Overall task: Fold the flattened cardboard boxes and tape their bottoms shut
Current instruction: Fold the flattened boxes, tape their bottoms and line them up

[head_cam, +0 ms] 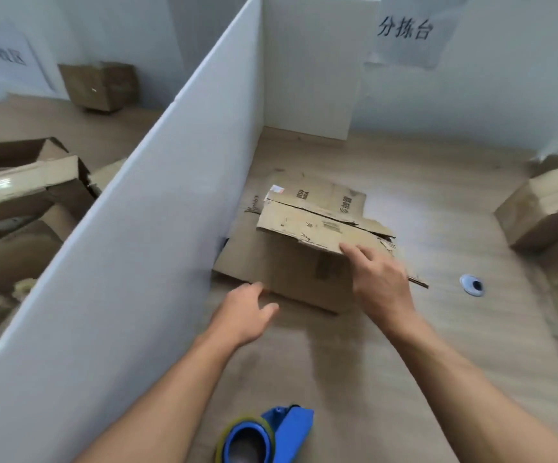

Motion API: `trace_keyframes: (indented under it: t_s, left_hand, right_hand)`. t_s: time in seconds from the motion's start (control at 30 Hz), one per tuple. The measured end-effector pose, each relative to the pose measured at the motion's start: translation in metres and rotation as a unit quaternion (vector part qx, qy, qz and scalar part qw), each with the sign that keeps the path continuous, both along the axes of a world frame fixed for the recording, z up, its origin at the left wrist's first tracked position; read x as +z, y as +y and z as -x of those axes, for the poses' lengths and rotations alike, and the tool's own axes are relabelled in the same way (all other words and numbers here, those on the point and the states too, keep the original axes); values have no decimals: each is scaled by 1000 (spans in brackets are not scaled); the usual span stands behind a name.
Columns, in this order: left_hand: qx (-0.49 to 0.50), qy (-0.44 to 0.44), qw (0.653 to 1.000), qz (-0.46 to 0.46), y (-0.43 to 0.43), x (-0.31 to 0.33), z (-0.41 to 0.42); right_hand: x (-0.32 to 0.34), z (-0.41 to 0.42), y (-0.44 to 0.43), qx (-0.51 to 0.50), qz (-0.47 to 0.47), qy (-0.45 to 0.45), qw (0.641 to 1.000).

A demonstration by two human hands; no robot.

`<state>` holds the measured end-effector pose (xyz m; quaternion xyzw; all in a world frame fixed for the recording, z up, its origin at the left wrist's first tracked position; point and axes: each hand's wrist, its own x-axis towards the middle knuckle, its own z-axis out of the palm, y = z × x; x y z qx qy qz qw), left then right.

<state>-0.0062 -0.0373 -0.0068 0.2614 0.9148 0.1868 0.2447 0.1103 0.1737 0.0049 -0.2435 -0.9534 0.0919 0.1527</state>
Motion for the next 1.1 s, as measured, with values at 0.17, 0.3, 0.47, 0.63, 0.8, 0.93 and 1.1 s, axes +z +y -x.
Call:
trace_keyframes:
  t_s: [0.17, 0.3, 0.47, 0.63, 0.8, 0.93, 1.1]
  left_hand:
    - [46, -50, 977, -200, 28, 45, -23]
    - [113, -77, 939, -316, 50, 70, -58]
    - [102, -87, 898, -419, 53, 78, -120]
    - [98, -134, 864, -474, 42, 65, -165]
    - [139, -119, 855, -485, 21, 56, -207]
    - [132, -120, 851, -494, 0, 47, -239]
    - [73, -107, 879, -458, -26, 33, -269]
  right_hand:
    - [70, -86, 28, -64, 137, 202, 968]
    - [84, -160, 35, -102, 322, 280, 899]
    - [70, -242, 25, -102, 500, 330, 794]
    - [38, -303, 23, -111, 565, 302, 760]
    - [27, -330, 12, -129, 519, 292, 792]
    - [16, -329, -17, -132, 484, 280, 819]
    - [16, -326, -51, -64, 601, 310, 733]
